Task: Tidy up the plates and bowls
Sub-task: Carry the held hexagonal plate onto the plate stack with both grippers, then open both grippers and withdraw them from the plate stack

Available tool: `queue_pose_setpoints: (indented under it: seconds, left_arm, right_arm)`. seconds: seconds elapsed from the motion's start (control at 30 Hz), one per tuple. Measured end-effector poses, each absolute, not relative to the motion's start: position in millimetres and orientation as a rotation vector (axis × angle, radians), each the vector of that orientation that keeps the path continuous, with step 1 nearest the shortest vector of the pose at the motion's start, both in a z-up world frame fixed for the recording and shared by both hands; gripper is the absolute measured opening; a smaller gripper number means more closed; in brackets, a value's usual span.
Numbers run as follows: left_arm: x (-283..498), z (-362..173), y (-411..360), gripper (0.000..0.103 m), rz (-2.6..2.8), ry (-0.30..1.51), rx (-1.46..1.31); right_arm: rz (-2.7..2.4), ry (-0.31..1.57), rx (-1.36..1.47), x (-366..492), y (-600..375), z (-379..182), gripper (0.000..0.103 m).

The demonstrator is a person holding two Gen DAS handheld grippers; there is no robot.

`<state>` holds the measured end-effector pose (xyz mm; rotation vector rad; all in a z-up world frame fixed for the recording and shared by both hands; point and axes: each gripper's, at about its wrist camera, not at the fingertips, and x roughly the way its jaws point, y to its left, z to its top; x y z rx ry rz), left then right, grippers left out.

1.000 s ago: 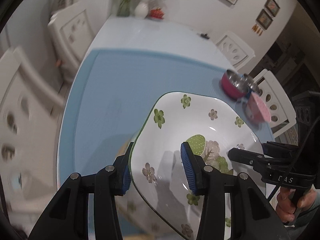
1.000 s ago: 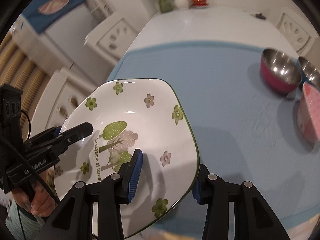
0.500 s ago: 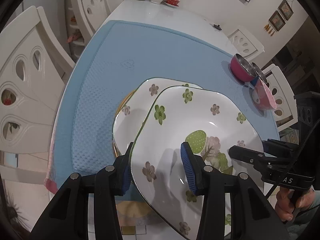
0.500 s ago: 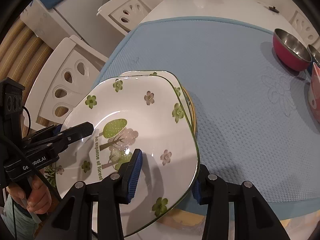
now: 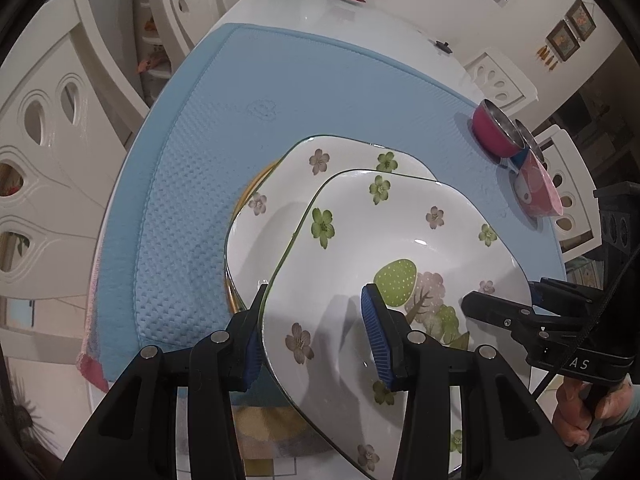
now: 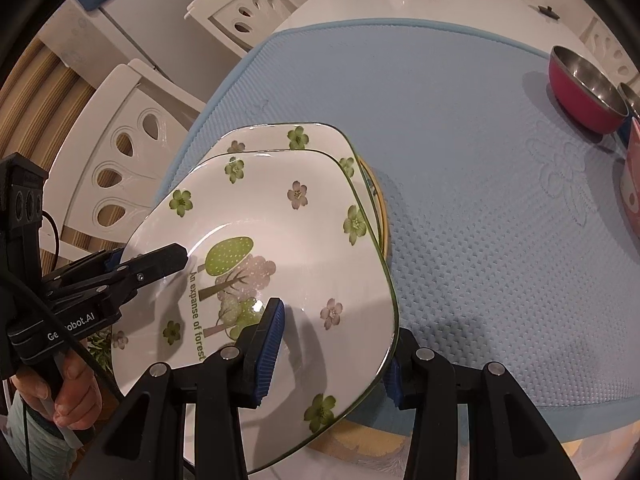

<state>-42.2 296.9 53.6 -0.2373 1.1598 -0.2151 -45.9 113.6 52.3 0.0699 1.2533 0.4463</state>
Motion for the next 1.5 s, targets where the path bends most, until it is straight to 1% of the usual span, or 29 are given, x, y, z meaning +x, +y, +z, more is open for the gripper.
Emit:
queue_pose_setpoints:
  seconds: [0.4, 0.73, 1.07, 1.27, 1.5]
  left_arm:
    - [-32, 52, 301, 0.041, -0.235, 1.169, -0.232]
    - [-21, 61, 321, 0.042, -0.228, 1.132, -0.225]
    - [-5, 58, 324, 0.043, -0.235, 1.138, -0.160]
    - [6, 56, 327, 0.043, -0.271, 1.145, -0.165]
    - [15, 57, 324, 0.043, -0.293, 1.142, -0.167]
  right_arm:
    - [0.406, 1.277, 0.056, -38, 119, 45, 0.042]
    - [0.398, 1.275, 0.042, -41, 134, 46, 0.042]
    - [0.389, 1.282, -0.001, -46, 148, 48, 0.042]
    - [0.276, 1.218, 0.049, -17, 122, 61, 0.042]
    - [0.228, 1.259, 0.112, -2, 115, 55, 0.042]
